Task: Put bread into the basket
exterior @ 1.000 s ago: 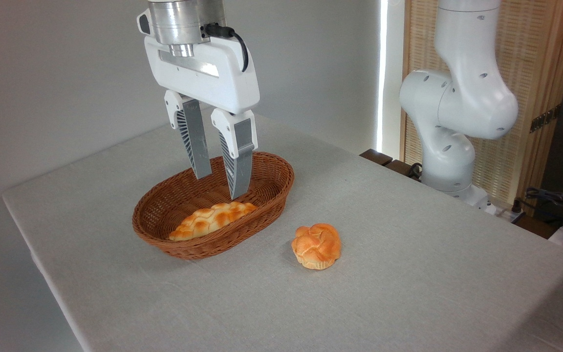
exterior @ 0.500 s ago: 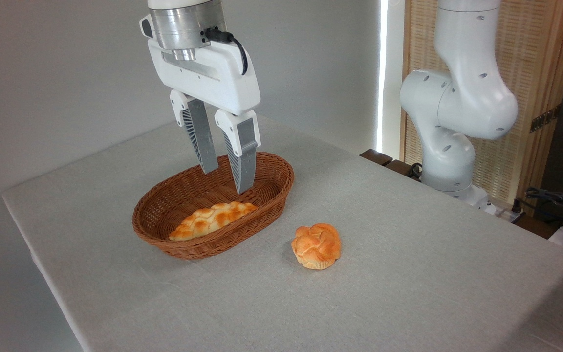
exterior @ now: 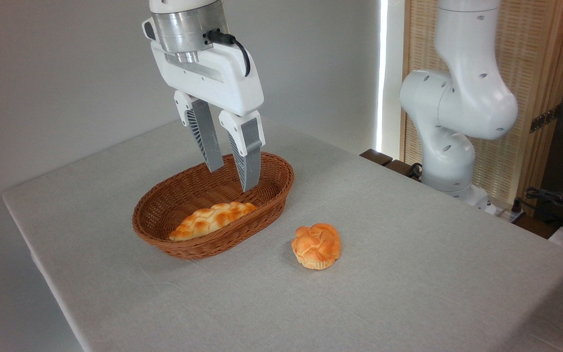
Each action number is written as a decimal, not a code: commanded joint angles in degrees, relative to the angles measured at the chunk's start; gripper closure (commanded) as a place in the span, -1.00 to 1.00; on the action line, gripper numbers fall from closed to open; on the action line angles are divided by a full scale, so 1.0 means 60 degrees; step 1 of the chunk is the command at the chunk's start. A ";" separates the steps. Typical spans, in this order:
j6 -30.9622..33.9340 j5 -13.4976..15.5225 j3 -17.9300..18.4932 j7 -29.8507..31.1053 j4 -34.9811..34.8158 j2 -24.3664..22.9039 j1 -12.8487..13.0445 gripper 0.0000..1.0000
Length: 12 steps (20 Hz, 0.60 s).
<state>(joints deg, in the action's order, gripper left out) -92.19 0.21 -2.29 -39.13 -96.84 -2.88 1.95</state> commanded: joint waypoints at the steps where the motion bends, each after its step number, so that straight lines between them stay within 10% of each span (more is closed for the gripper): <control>1: 0.0204 0.0083 0.0147 -0.0173 0.0232 0.0055 0.0027 -1.00; 12: 0.0131 0.0082 0.0162 -0.0159 0.0554 0.0216 0.0027 -1.00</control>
<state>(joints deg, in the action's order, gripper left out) -92.19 0.21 -1.85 -39.13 -95.09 -2.43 1.92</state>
